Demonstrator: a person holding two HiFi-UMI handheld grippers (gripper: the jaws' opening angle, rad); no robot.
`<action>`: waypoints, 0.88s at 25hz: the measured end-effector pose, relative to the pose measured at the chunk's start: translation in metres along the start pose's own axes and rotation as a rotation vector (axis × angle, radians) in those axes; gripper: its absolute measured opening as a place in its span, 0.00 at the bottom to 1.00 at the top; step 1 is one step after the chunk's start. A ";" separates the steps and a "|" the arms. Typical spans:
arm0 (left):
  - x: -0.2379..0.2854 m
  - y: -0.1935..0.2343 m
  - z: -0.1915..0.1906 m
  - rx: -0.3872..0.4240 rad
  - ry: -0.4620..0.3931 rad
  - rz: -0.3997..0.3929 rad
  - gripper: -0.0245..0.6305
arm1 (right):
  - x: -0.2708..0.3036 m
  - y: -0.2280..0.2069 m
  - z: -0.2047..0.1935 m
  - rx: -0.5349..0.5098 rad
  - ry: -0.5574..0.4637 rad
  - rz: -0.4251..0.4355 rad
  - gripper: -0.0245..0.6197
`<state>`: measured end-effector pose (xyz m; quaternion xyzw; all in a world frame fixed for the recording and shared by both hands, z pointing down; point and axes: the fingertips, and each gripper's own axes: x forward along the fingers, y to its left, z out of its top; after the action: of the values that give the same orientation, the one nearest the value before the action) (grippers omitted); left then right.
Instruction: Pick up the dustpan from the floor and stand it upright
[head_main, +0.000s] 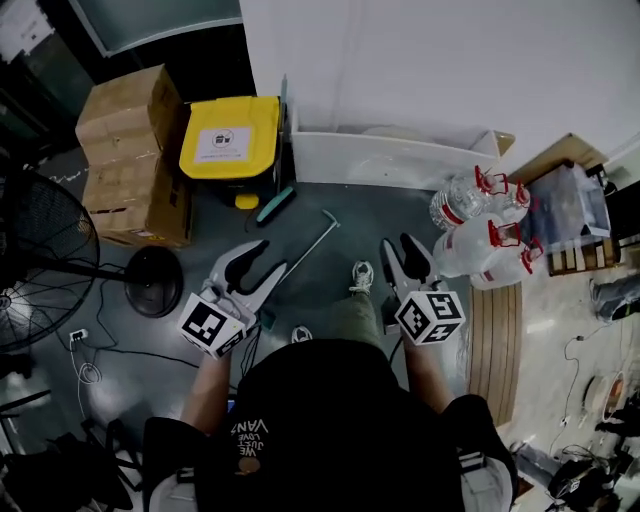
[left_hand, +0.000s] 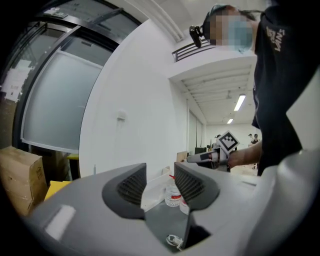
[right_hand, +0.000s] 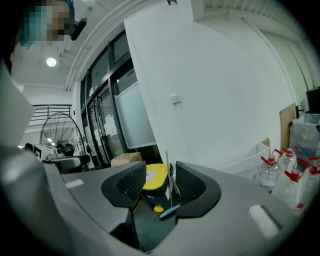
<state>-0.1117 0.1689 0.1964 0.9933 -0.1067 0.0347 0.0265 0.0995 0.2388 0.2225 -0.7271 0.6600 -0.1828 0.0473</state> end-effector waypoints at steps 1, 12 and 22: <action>0.003 0.005 -0.001 -0.001 -0.001 0.014 0.32 | 0.009 -0.004 0.001 -0.001 0.006 0.008 0.29; 0.055 0.087 0.004 -0.020 -0.059 0.316 0.32 | 0.144 -0.054 0.019 -0.066 0.127 0.176 0.29; 0.097 0.143 -0.047 -0.142 -0.010 0.527 0.32 | 0.263 -0.091 -0.003 -0.118 0.289 0.341 0.29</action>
<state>-0.0505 0.0114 0.2569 0.9270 -0.3640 0.0279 0.0855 0.2004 -0.0067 0.3073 -0.5728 0.7829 -0.2355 -0.0599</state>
